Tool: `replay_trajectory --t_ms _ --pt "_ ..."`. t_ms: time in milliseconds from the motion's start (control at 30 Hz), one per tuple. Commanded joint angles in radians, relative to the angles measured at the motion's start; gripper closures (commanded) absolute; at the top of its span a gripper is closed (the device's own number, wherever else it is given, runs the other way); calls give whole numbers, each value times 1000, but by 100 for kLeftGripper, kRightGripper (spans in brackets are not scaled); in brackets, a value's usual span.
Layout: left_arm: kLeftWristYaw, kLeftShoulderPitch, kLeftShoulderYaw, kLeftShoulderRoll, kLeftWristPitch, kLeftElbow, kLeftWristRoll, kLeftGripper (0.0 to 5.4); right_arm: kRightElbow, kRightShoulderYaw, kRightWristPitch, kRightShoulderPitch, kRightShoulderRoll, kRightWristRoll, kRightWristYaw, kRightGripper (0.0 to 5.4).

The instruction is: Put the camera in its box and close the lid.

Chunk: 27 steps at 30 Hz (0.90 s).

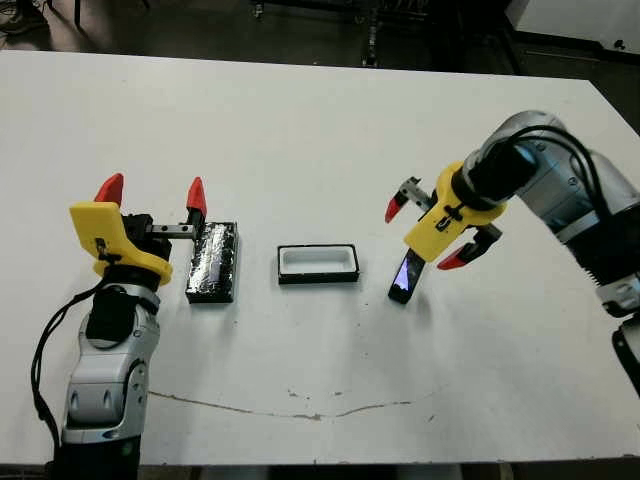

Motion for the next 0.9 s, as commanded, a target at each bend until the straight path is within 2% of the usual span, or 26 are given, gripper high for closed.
replay_trajectory --t_ms 33,300,800,900 --pt "4 10 -1 -1 4 -1 4 1 23 4 -13 14 14 -1 -13 0" --pt "5 16 6 -2 7 -3 1 1 70 5 -78 14 38 10 -18 0" --pt "0 20 8 -3 -7 5 6 1 143 11 -108 13 69 -17 -53 0" --pt "3 19 9 -7 -2 3 0 0 164 10 -114 12 75 -21 -68 32"
